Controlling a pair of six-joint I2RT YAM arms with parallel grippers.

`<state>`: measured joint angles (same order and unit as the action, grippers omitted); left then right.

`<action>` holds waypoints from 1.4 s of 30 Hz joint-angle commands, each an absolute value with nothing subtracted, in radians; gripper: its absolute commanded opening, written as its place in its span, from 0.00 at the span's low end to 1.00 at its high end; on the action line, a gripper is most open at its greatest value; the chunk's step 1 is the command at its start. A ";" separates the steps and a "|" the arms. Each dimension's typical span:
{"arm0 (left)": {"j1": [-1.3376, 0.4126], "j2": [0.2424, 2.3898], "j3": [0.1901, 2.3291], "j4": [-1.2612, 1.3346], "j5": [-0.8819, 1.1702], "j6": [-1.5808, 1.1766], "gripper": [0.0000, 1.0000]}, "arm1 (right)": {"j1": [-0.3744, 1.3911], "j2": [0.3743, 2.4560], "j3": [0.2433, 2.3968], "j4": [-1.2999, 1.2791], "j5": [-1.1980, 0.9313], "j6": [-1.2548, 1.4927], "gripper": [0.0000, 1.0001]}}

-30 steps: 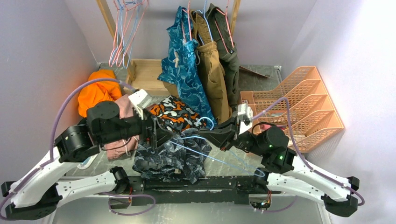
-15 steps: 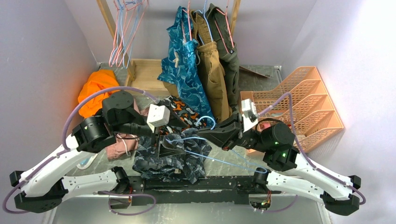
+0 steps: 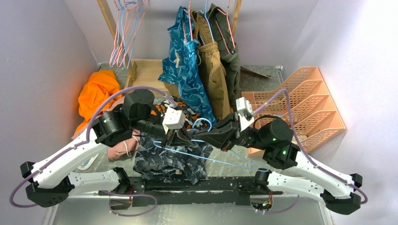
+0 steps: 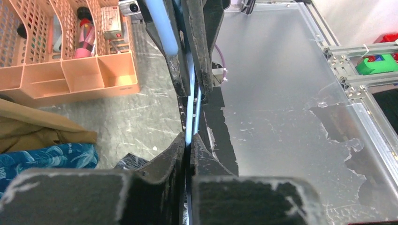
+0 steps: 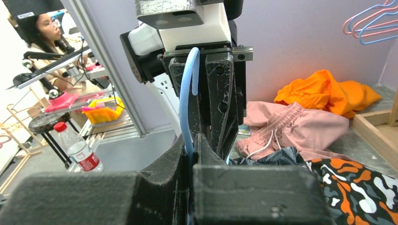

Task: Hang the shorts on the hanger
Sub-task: Hang the shorts on the hanger.

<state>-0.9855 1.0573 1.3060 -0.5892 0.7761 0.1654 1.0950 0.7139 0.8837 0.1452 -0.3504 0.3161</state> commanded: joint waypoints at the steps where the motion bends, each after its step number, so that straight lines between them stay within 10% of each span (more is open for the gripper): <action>1: -0.989 1.034 1.304 -0.573 0.755 0.173 0.07 | 1.095 0.708 0.955 0.052 -0.319 0.293 0.00; 6: -0.989 1.010 1.315 -0.622 0.670 0.167 0.07 | 1.094 0.766 1.139 -0.289 -0.251 0.211 0.42; 13: -0.990 0.985 1.326 -0.646 0.667 0.169 0.07 | 1.095 0.835 1.278 -0.606 -0.229 0.142 0.57; 32: -0.989 1.045 1.380 -0.750 0.656 0.195 0.07 | 1.094 0.934 1.357 -0.668 -0.296 0.106 0.48; 42: -0.989 1.041 1.371 -0.721 0.633 0.191 0.07 | 1.095 0.962 1.337 -0.669 -0.328 0.099 0.09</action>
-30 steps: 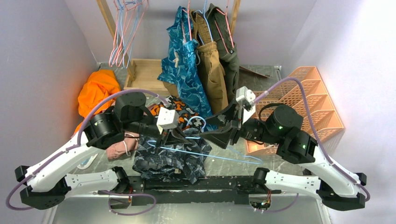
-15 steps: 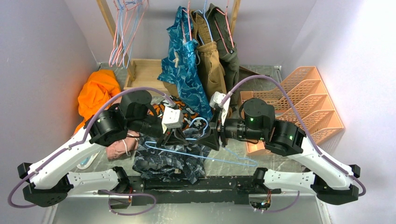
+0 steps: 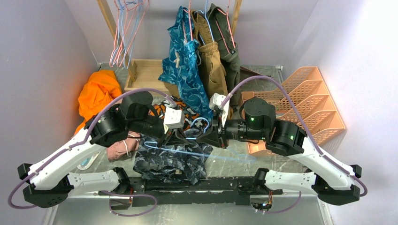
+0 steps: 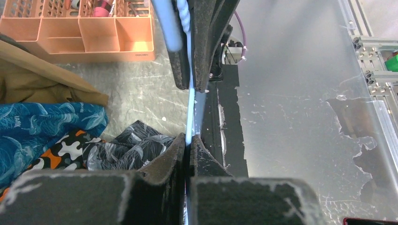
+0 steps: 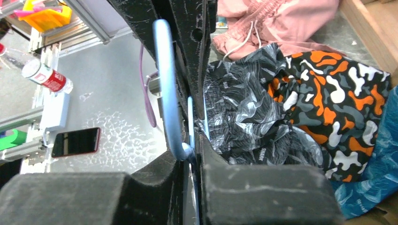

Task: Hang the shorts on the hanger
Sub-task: Hang the shorts on the hanger.

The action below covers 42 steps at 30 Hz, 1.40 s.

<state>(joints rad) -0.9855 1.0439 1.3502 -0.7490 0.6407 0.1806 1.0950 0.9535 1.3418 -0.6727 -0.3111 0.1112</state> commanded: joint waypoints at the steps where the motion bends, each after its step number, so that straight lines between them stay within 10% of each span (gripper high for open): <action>1: -0.990 1.040 1.369 -0.717 0.616 0.187 0.07 | 1.095 0.958 1.334 -0.663 -0.324 0.100 0.03; 3: -0.989 1.029 1.356 -0.701 0.553 0.163 0.22 | 1.094 0.940 1.318 -0.640 -0.283 0.109 0.00; 6: -0.990 0.979 1.300 -0.678 0.361 0.060 0.95 | 1.094 0.876 1.259 -0.573 -0.167 0.132 0.00; 7: -0.989 0.953 1.266 -0.667 0.287 0.002 1.00 | 1.094 0.854 1.236 -0.552 -0.139 0.138 0.00; 14: -0.989 0.725 1.087 -0.812 -0.183 -0.623 1.00 | 1.095 0.821 1.150 -0.534 -0.168 0.144 0.00; 24: -0.989 0.638 1.137 -1.368 -0.168 -1.200 1.00 | 1.094 0.813 1.050 -0.474 -0.203 0.130 0.00; 42: -0.989 0.780 0.964 -1.404 -0.138 -1.148 0.96 | 1.094 0.766 1.015 -0.531 -0.270 0.095 0.00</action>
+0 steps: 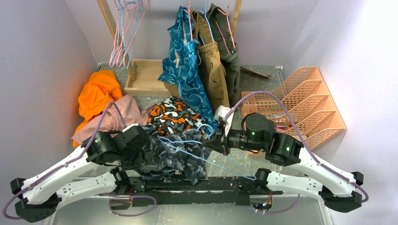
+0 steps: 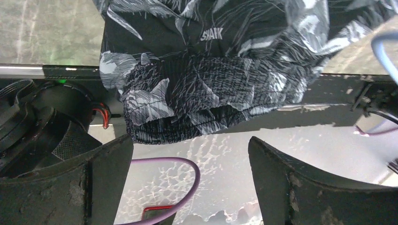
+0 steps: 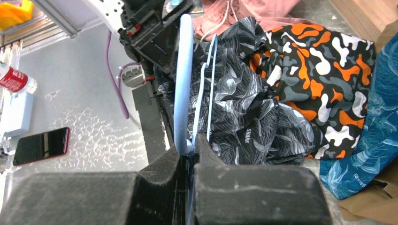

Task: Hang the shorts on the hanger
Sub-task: Hang the shorts on the hanger.

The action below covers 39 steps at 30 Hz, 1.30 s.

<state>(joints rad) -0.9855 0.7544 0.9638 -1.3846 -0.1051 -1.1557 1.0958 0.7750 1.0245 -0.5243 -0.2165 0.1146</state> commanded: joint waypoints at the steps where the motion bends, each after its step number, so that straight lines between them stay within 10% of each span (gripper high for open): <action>1: -0.989 0.783 0.974 -1.404 -0.153 -1.152 0.96 | 1.094 0.764 1.009 -0.530 -0.273 0.095 0.00; 14: -0.986 0.895 0.972 -1.405 -0.230 -1.050 1.00 | 1.095 0.758 1.014 -0.567 -0.290 0.060 0.00; 24: -0.985 0.897 0.910 -1.402 -0.204 -0.983 0.86 | 1.094 0.715 1.056 -0.607 -0.213 0.050 0.00; 31: -0.985 0.888 0.851 -1.401 -0.165 -0.966 0.58 | 1.094 0.729 1.084 -0.619 -0.224 0.037 0.00; 39: -0.985 0.895 0.881 -1.402 -0.126 -0.917 0.82 | 1.094 0.732 1.091 -0.623 -0.224 0.035 0.00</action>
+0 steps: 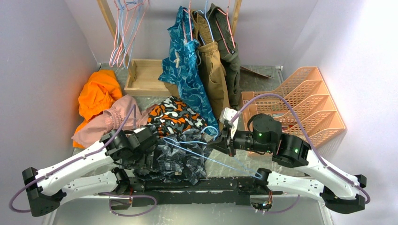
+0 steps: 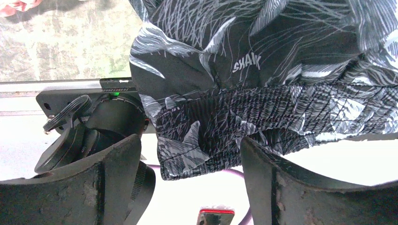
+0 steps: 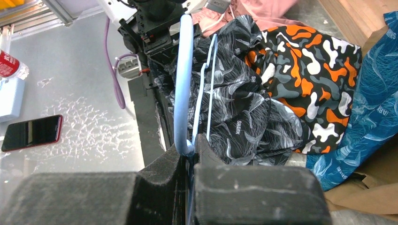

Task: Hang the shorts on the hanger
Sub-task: Hang the shorts on the hanger.

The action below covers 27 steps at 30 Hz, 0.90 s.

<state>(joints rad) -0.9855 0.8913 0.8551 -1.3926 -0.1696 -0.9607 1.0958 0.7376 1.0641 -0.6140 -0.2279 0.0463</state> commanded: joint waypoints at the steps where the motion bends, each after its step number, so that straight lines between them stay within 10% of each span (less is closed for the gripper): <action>1: -0.985 0.897 0.882 -1.402 -0.120 -0.908 0.82 | 1.095 0.730 1.091 -0.623 -0.222 0.036 0.00; 9: -0.985 0.935 0.864 -1.402 -0.073 -0.832 0.74 | 1.095 0.720 1.090 -0.631 -0.216 0.035 0.00; 16: -0.985 0.954 0.859 -1.400 -0.080 -0.816 0.09 | 1.094 0.724 1.107 -0.639 -0.218 0.030 0.00; 27: -0.984 1.088 1.422 -1.402 -0.266 -0.793 0.07 | 1.094 0.735 1.195 -0.690 -0.257 0.001 0.00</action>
<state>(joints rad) -0.9852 1.0248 1.1816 -1.4212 -0.1684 -0.8257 1.0958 0.7391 1.1313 -0.6720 -0.2218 0.0231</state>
